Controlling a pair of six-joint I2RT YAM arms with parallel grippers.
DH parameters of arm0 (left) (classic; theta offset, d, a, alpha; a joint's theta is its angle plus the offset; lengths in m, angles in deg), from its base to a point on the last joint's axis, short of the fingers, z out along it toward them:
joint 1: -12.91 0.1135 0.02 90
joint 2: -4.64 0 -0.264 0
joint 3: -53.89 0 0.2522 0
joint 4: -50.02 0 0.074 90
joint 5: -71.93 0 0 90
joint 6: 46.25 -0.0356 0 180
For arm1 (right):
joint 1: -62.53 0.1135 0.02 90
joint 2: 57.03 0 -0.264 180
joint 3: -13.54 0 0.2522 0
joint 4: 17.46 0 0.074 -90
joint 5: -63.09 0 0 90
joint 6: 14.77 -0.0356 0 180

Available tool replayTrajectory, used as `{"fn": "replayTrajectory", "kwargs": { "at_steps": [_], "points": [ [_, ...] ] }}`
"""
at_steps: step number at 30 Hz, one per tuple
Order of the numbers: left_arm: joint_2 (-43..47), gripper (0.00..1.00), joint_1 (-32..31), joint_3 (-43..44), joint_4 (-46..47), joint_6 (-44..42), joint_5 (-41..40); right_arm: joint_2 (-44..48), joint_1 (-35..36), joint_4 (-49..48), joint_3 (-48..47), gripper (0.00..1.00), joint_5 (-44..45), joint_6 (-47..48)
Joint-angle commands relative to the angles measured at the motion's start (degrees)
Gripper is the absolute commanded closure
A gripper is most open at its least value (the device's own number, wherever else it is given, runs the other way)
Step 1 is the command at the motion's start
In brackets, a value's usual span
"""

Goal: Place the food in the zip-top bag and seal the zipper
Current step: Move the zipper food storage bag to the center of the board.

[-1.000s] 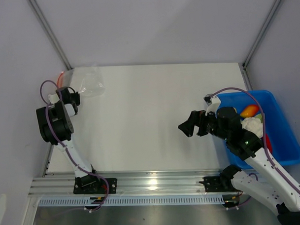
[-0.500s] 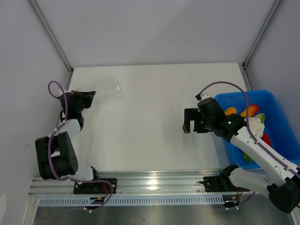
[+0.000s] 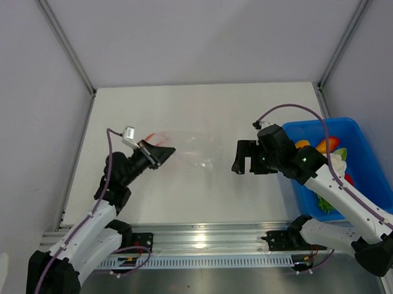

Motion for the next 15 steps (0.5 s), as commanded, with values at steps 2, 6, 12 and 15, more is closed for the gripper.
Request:
{"fn": "replayTrajectory", "kwargs": {
  "at_steps": [2, 6, 12, 15],
  "points": [
    [2.0, 1.00, -9.2, -8.9, 2.6, 2.4, -3.0, 1.0, 2.5, -0.7, -2.3, 0.01, -0.1, -3.3],
    [-0.6, 0.99, -15.3, -13.8, 9.2, 4.4, -6.4, 1.3, 5.1, 0.6, -1.1, 0.01, 4.0, -5.2],
    [-6.6, 0.10, -20.0, -13.0, 18.0, 4.1, -0.5, 2.0, 6.9, 2.6, -0.6, 0.01, 6.5, -6.4],
    [-1.4, 0.10, -21.3, -10.3, 9.0, -1.2, -0.3, 3.2, 7.0, 3.3, -0.3, 0.01, 7.6, -6.6]
  ]
}}
